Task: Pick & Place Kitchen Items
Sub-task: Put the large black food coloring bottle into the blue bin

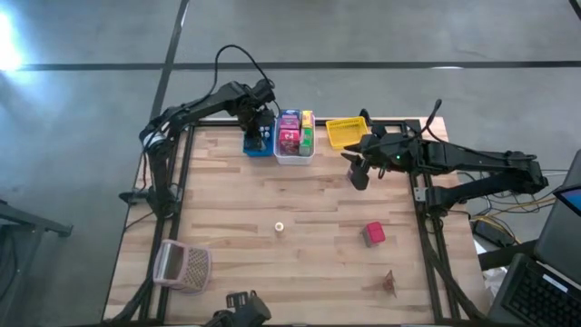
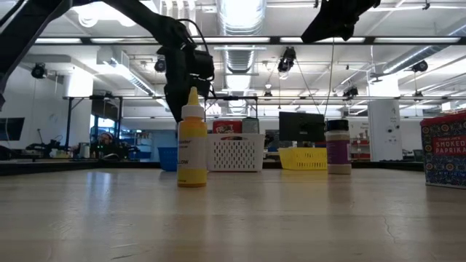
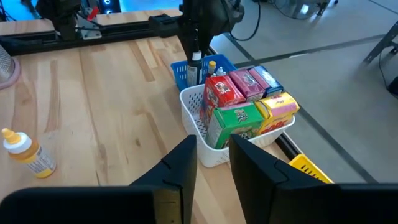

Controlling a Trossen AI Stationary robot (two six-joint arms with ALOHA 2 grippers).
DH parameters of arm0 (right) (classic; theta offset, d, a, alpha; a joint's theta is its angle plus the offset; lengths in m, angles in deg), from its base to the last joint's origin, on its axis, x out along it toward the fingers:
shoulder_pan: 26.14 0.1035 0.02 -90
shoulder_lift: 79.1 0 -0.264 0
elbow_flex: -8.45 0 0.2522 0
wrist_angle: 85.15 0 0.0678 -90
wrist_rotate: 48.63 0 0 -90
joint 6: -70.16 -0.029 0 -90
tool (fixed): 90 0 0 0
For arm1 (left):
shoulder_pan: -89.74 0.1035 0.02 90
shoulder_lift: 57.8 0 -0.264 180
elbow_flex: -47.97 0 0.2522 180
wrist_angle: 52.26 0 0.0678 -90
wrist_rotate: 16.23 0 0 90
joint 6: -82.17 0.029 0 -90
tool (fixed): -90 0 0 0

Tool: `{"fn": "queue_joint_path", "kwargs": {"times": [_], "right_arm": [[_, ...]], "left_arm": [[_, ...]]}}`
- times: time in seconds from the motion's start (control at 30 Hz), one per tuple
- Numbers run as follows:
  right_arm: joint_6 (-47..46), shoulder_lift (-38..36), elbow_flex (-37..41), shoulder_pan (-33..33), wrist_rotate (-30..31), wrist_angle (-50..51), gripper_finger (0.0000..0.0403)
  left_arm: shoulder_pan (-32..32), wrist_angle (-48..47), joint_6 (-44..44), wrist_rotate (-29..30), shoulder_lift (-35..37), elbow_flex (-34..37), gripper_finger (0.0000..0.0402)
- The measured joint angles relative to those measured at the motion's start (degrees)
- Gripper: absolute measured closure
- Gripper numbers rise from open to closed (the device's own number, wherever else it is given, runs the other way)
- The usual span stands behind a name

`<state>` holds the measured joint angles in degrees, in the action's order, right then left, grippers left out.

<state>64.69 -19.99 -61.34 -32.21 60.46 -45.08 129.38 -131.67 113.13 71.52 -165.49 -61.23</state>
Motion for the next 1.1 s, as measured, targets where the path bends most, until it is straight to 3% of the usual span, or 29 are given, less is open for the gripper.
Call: {"fn": "queue_joint_path", "kwargs": {"times": [0.5,1.1], "right_arm": [[0.67,0.00,0.00,0.00,0.02,0.00,0.0350],[0.74,0.00,0.00,0.00,0.02,-0.01,0.0325]], "left_arm": [[-0.35,0.47,0.11,2.42,-3.70,-0.06,0.0271],[-0.85,4.26,1.85,2.37,-3.92,-2.43,0.0270]]}}
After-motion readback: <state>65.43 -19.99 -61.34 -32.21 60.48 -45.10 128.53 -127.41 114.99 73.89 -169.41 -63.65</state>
